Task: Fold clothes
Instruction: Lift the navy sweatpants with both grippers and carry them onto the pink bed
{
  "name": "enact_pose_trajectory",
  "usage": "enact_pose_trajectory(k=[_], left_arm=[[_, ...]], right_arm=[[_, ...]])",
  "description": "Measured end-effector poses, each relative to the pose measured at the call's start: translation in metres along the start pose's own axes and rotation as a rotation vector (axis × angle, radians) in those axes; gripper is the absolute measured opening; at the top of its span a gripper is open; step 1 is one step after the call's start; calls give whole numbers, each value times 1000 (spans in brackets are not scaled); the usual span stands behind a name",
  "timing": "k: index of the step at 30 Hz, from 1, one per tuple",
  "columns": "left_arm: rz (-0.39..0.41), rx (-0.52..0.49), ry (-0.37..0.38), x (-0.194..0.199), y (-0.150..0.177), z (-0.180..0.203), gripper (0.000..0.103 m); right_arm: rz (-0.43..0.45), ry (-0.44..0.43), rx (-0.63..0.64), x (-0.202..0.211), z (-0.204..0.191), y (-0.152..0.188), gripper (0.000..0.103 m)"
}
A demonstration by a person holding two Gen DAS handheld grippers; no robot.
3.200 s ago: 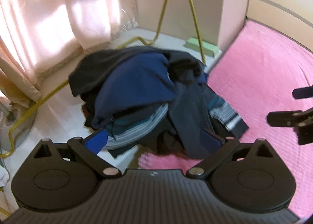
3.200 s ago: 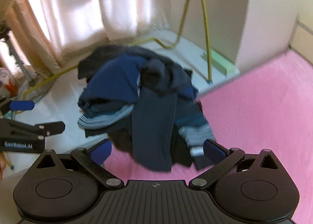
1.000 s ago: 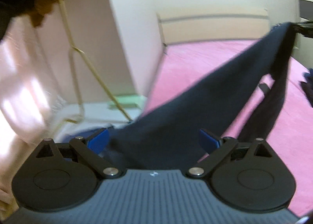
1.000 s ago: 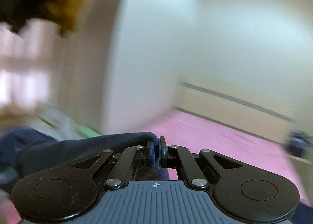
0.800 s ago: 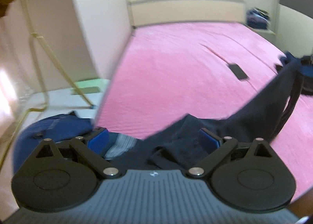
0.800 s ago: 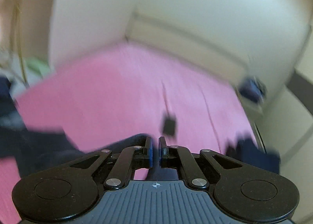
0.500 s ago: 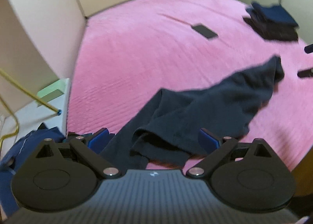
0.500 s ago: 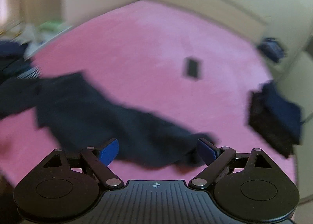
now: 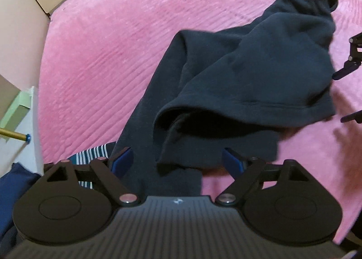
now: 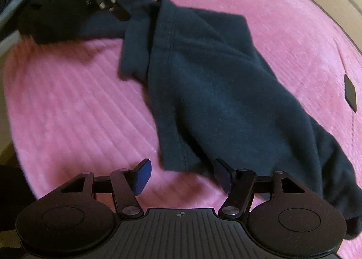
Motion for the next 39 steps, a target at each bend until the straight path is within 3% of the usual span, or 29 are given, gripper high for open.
enact_pose_trajectory(k=[3, 5, 7, 8, 10, 12, 13, 20, 26, 31, 33, 39], left_arm=[[-21, -24, 33, -18, 2, -15, 81], [-57, -55, 73, -29, 3, -18, 69], [-79, -95, 108, -32, 1, -16, 45], [-79, -107, 113, -31, -1, -15, 39], [-70, -101, 107, -20, -6, -16, 21], [-46, -80, 113, -2, -12, -18, 17], [-33, -75, 115, 8, -15, -18, 16], [103, -79, 56, 110, -49, -7, 13], [220, -137, -117, 202, -96, 7, 12], [310, -260, -250, 279, -147, 14, 11], [338, -329, -300, 305, -168, 12, 11], [416, -481, -357, 347, -229, 10, 11]], right_arm=[[-8, 22, 3, -17, 3, 0, 66], [-14, 24, 24, -23, 3, 2, 66], [0, 23, 53, -25, 4, 1, 66], [8, 28, 69, -23, 5, 1, 65], [26, 39, 100, -18, 8, 1, 38], [37, 38, 115, -9, 11, 1, 21], [45, 41, 107, -3, 15, 0, 5], [131, 47, -112, 81, 87, -17, 5], [260, -152, -382, 186, 156, -28, 5], [388, -312, -527, 266, 189, -42, 5], [444, -331, -569, 293, 197, -48, 5], [585, -366, -720, 339, 209, -68, 5]])
Point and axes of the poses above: each gripper's, at about its wrist camera, not at the fingertips, and x roughly against the way its jaws point, z to its right, y to its underside, the point moved 6 cm from there along -x, roughly the way its jaws point, and after that the axes turned 15 degrees about y, right-handed, at the moved point
